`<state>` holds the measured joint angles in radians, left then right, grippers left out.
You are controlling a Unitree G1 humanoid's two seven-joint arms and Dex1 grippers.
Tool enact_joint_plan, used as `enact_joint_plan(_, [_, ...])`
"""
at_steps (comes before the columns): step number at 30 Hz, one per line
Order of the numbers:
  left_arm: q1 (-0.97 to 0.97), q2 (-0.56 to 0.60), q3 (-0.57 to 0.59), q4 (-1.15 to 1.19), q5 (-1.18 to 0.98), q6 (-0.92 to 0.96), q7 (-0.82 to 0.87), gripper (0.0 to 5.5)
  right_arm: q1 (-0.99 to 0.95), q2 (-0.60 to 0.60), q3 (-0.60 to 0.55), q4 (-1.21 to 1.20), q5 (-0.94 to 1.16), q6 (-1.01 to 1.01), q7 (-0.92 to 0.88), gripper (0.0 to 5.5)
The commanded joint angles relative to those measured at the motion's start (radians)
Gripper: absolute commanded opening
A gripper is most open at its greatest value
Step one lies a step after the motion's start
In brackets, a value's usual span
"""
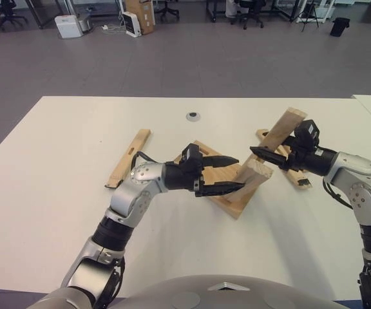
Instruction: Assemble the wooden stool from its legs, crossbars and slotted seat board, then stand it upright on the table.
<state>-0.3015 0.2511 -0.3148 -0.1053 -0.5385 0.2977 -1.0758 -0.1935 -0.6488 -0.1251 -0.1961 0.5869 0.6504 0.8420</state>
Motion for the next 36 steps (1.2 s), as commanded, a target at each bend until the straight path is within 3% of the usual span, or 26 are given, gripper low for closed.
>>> enact_joint_plan(1, [-0.070, -0.039, 0.013, 0.056, 0.074, -0.007, 0.096, 3.25, 0.024, 0.068, 0.108, -0.090, 0.100, 0.034, 0.103, 3.70])
enact_joint_plan(6, [-0.018, -0.033, -0.016, 0.012, 0.067, 0.007, 0.093, 3.25, 0.006, 0.089, 0.077, -0.061, 0.082, 0.018, 0.071, 3.70])
enact_joint_plan(10, [0.011, -0.011, -0.002, -0.021, 0.063, 0.019, 0.104, 3.25, -0.107, 0.141, -0.031, 0.045, 0.044, -0.021, -0.062, 3.70])
enact_joint_plan(13, [0.031, 0.001, 0.012, -0.052, 0.060, 0.030, 0.116, 3.25, -0.169, 0.160, -0.046, 0.065, 0.028, -0.032, -0.103, 3.70])
enact_joint_plan(23, [-0.027, 0.067, 0.175, -0.057, -0.049, 0.094, 0.110, 3.25, -0.265, 0.168, -0.102, 0.178, -0.010, -0.092, -0.185, 3.70])
enact_joint_plan(26, [-0.171, 0.057, 0.306, 0.103, -0.062, 0.042, 0.174, 3.25, -0.299, 0.144, -0.180, 0.175, 0.033, -0.092, -0.213, 3.70])
enact_joint_plan(28, [-0.275, 0.090, 0.337, 0.313, 0.050, -0.065, 0.238, 3.25, -0.341, 0.143, -0.261, 0.149, 0.109, -0.068, -0.245, 3.70])
enact_joint_plan(32, [-0.409, 0.153, 0.233, 0.747, 0.350, -0.270, 0.362, 3.25, -0.341, 0.110, -0.342, 0.118, 0.177, -0.040, -0.290, 3.70])
enact_joint_plan(36, [-0.471, 0.146, 0.077, 1.120, 0.606, -0.415, 0.484, 3.25, -0.093, 0.004, -0.287, 0.127, -0.019, -0.066, -0.286, 3.70])
